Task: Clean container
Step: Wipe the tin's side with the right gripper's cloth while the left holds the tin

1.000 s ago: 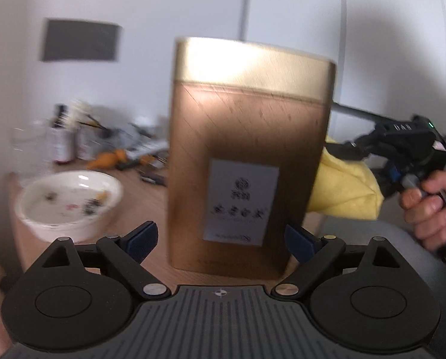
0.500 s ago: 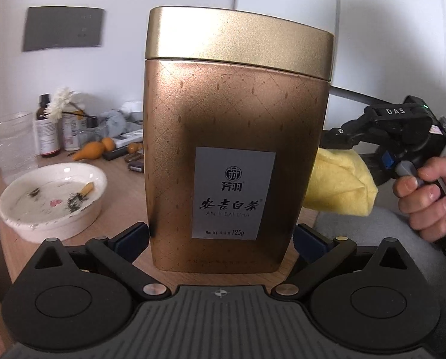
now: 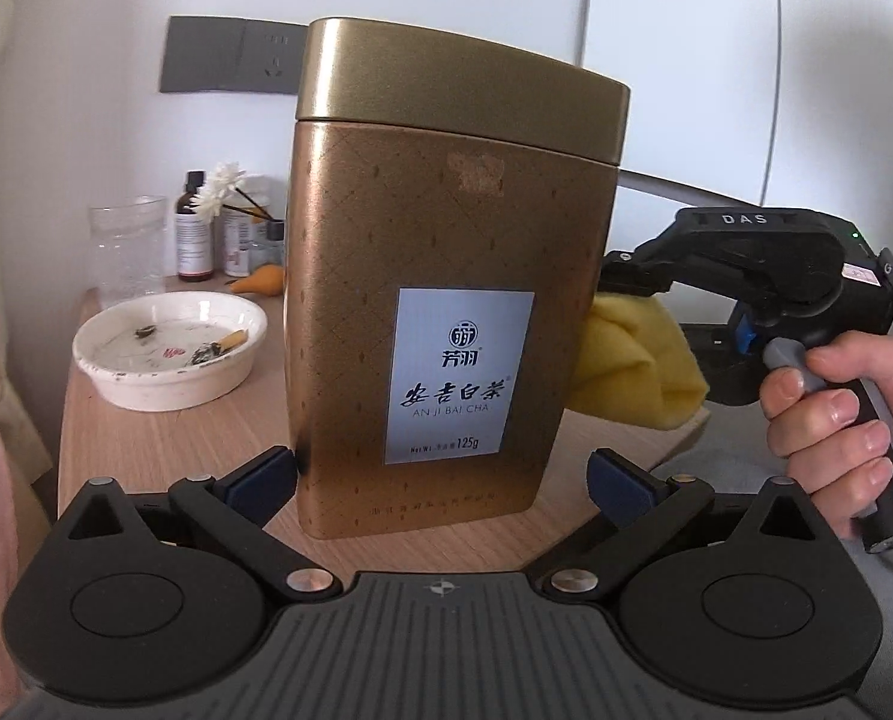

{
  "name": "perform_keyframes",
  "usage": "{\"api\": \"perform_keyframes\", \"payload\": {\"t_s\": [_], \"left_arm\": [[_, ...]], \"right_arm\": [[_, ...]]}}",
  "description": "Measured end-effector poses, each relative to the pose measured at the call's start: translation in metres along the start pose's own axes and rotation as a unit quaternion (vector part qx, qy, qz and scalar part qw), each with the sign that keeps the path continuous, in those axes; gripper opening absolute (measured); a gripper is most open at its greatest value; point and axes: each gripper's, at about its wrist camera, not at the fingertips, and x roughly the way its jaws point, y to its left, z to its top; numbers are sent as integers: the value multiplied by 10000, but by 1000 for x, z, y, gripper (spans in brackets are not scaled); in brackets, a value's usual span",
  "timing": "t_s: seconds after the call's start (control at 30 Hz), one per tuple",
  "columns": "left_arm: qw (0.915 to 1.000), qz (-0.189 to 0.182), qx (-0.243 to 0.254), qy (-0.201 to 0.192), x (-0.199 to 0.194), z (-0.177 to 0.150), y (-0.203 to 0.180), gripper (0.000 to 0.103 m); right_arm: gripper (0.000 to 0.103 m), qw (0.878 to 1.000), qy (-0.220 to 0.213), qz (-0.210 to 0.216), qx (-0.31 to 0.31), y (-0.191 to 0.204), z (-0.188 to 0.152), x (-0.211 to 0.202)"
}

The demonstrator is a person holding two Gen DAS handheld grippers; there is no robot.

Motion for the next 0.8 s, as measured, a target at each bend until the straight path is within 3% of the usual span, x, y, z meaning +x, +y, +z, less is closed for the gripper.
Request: {"api": "perform_keyframes", "payload": {"t_s": [0.17, 0.37, 0.57, 0.63, 0.8], "left_arm": [[9986, 475, 6, -250, 4, -1, -6, 103], [9968, 226, 31, -764, -1, -3, -2, 102], [9940, 269, 82, -1060, -10, -7, -3, 92], [9924, 396, 48, -1160, -13, -8, -5, 84], [9908, 462, -74, -1273, -18, -8, -3, 77]], "right_arm": [[21, 9999, 41, 1, 131, -6, 2, 1], [21, 9997, 66, 10, 227, -8, 1, -2], [22, 9999, -13, 43, 133, 0, 3, -8], [22, 9999, -84, 135, 17, 12, 6, -9], [22, 9989, -312, 323, -135, 41, 10, -16]]}}
